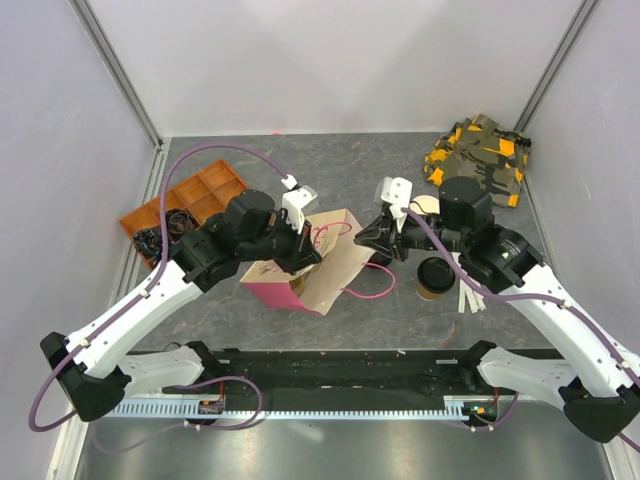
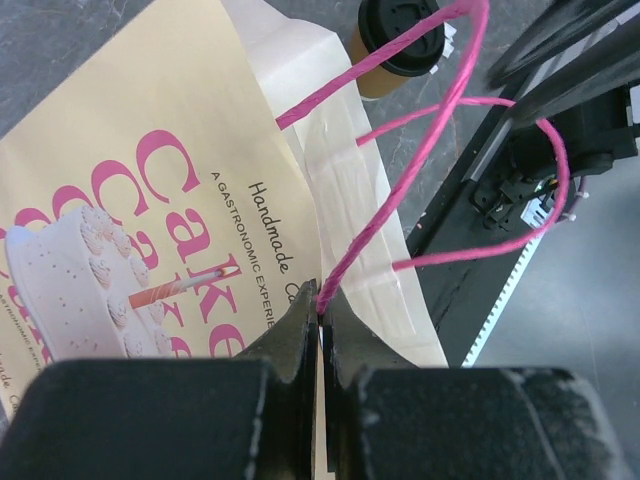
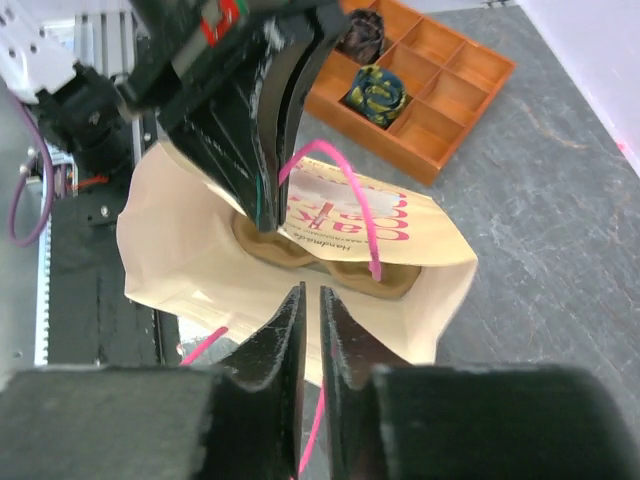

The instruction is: Pack the takeout coffee

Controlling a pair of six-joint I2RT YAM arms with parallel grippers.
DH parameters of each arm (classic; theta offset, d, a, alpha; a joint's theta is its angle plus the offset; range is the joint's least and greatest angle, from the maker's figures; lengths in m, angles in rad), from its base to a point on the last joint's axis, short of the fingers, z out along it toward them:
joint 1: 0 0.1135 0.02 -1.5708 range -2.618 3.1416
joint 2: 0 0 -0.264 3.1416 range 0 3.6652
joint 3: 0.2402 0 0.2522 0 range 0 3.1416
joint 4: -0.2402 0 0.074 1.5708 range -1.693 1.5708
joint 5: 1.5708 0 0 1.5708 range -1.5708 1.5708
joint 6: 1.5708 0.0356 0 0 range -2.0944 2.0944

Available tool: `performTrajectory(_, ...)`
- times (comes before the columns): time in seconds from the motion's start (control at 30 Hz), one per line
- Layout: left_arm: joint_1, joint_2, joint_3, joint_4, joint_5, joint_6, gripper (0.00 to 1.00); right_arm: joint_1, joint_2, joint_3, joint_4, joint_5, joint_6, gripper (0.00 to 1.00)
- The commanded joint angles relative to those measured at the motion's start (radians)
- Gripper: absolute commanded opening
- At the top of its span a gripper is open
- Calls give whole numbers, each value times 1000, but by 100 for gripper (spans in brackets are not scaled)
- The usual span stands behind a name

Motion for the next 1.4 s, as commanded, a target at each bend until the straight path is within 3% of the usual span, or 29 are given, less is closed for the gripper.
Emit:
performTrajectory(0.0, -1, 4, -29, 92, 5, -70, 2, -4, -13, 26, 49, 49, 110, 14)
performTrajectory(0.07, 1, 19, -17, 107, 7, -110, 2, -4, -20, -25, 87, 40, 140, 9)
performTrajectory(0.23, -1, 42, -11, 143, 70, -169, 2, 20, -79, -221, 400, 35, 233, 0)
performTrajectory(0.37, 2, 50, -2, 139, 47, -181, 2, 50, -78, -301, 416, 54, 195, 0)
performTrajectory(0.73, 22, 19, -40, 178, 158, -219, 2, 85, -66, -569, 724, 153, 161, 0)
performTrajectory(0.97, 63, -70, -110, 219, 198, -218, 2, 99, 5, -591, 706, 124, 63, 7)
performTrajectory(1.1, 131, -108, -172, 262, 310, -233, 2, 100, 37, -542, 626, 112, 5, 9)
performTrajectory(1.27, 180, -137, -195, 231, 384, -189, 2, 103, 10, -410, 470, -9, 6, 32)
performTrajectory(1.37, 200, -156, -201, 231, 421, -167, 2, 108, 10, -309, 402, -6, 28, 34)
